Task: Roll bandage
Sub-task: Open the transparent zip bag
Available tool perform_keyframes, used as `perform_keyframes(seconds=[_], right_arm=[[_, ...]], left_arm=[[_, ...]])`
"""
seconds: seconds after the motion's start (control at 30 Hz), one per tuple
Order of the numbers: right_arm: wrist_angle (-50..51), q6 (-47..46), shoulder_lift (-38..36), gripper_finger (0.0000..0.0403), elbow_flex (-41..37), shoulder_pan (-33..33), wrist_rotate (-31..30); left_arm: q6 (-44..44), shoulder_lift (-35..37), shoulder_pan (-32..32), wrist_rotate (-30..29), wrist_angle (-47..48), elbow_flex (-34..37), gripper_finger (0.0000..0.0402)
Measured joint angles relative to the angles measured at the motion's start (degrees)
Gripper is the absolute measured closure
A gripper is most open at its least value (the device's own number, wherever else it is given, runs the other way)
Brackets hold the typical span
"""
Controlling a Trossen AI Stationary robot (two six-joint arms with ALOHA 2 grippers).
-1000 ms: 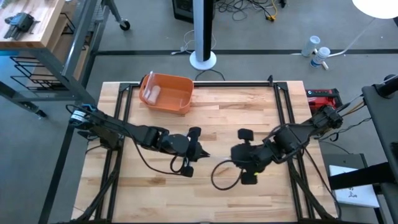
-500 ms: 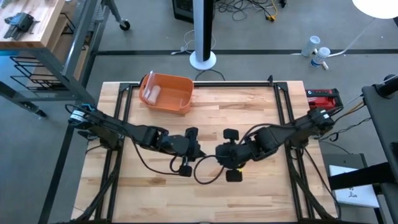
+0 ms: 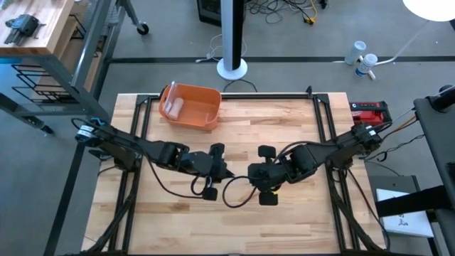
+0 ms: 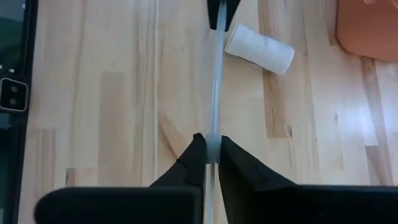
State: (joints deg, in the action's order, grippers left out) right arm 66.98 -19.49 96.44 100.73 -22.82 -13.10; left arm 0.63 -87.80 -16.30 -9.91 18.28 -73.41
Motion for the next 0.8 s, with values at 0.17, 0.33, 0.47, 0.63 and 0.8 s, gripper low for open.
perform_keyframes(seconds=[0.17, 0.33, 0.47, 0.63, 0.8], right_arm=[[1.2, -0.7, -0.6, 0.0373, 0.0, -0.2, -0.1], [6.4, -2.4, -0.9, 0.0374, 0.3, -0.3, 0.4], [7.2, -3.0, -1.0, 0.0379, 0.4, -0.4, 1.2], [9.3, -1.6, -1.2, 0.0352, 0.6, -0.8, 4.7], [7.4, 0.4, -1.6, 0.0307, 1.2, -0.9, 4.3]], left_arm=[[0.5, 0.6, -0.1, 0.0, 1.6, -0.1, 0.0401], [0.9, 0.8, -0.2, 0.0, 3.9, -0.1, 0.0401], [1.4, 0.8, -0.2, 0.0, 4.0, -0.1, 0.0401], [-0.1, 0.9, -0.2, 0.0, 6.1, 0.0, 0.0401], [-2.6, 0.9, 0.5, 0.2, 5.4, 0.4, 0.0401]])
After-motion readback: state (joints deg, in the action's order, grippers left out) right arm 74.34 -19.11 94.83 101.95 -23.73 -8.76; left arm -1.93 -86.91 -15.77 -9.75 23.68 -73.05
